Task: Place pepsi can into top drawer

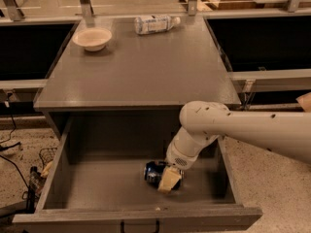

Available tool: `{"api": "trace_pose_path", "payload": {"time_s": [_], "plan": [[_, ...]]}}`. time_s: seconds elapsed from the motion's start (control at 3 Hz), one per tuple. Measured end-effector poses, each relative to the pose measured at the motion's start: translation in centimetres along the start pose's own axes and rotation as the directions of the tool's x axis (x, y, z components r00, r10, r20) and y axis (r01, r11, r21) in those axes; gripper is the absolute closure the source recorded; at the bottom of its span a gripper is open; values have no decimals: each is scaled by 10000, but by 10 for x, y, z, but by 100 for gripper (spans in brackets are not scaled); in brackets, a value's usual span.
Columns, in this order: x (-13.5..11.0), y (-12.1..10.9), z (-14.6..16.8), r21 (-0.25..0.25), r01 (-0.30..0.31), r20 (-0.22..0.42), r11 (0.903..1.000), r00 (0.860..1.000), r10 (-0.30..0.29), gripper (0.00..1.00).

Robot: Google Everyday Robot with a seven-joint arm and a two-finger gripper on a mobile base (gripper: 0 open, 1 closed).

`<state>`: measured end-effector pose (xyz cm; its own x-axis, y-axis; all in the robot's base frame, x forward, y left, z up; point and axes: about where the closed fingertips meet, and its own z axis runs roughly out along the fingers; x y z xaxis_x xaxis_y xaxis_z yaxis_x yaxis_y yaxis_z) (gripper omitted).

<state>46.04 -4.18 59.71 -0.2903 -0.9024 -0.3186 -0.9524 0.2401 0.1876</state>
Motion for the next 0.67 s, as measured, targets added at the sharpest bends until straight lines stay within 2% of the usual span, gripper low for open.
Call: {"api": "trace_pose_path", "payload": {"time_s": [0.33,0.67], "plan": [[0,0,0,-1,1,-1,10000,10000,-1,0],[0,0,0,-1,1,-1,10000,10000,-1,0]]}}
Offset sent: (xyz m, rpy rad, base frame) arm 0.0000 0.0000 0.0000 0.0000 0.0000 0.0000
